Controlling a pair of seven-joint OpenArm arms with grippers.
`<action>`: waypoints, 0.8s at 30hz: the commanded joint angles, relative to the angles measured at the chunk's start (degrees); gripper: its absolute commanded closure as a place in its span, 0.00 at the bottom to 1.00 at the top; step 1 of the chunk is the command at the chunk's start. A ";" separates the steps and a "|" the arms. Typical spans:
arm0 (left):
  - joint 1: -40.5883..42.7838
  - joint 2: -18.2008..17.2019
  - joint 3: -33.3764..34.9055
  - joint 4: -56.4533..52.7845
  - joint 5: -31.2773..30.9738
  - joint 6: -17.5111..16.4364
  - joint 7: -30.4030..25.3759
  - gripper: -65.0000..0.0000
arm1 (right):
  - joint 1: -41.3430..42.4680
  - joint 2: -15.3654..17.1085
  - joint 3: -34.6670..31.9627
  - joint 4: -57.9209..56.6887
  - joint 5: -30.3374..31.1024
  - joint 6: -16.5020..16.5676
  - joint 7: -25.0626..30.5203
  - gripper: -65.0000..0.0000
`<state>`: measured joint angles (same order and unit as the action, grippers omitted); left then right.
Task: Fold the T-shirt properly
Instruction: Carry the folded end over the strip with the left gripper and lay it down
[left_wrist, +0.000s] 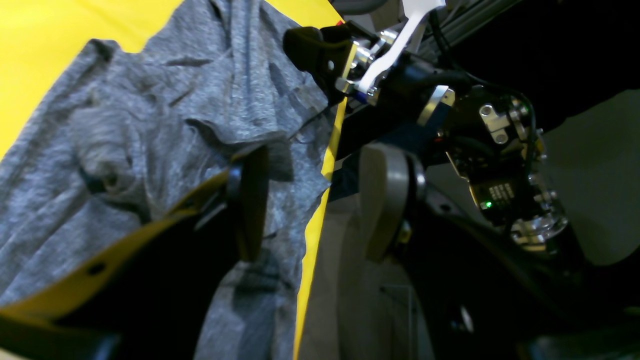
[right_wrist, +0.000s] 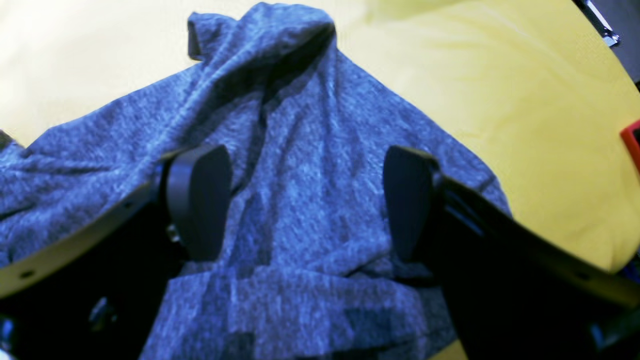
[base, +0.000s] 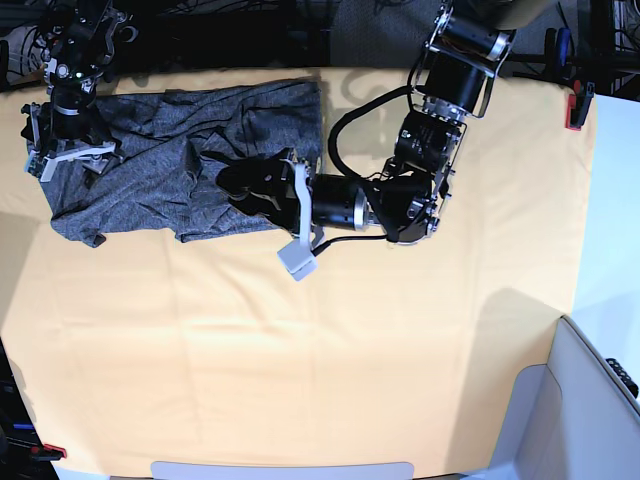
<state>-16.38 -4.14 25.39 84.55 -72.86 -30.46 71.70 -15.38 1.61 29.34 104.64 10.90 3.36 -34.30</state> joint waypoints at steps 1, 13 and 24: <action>-2.04 -0.91 -0.46 1.03 -1.56 -0.18 -1.06 0.62 | 0.30 0.55 0.15 0.37 0.05 -0.15 1.47 0.28; 0.51 -9.35 -0.02 1.29 -1.56 11.69 -3.88 0.99 | 1.00 0.55 0.15 -0.16 0.05 -0.15 1.47 0.28; 1.57 -5.66 6.57 1.20 7.76 17.31 -8.10 0.99 | 1.00 0.55 0.15 -0.16 0.05 -0.15 1.47 0.28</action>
<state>-13.76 -10.24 32.01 84.82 -63.77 -12.82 64.16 -14.61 1.56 29.28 103.42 10.90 3.18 -34.33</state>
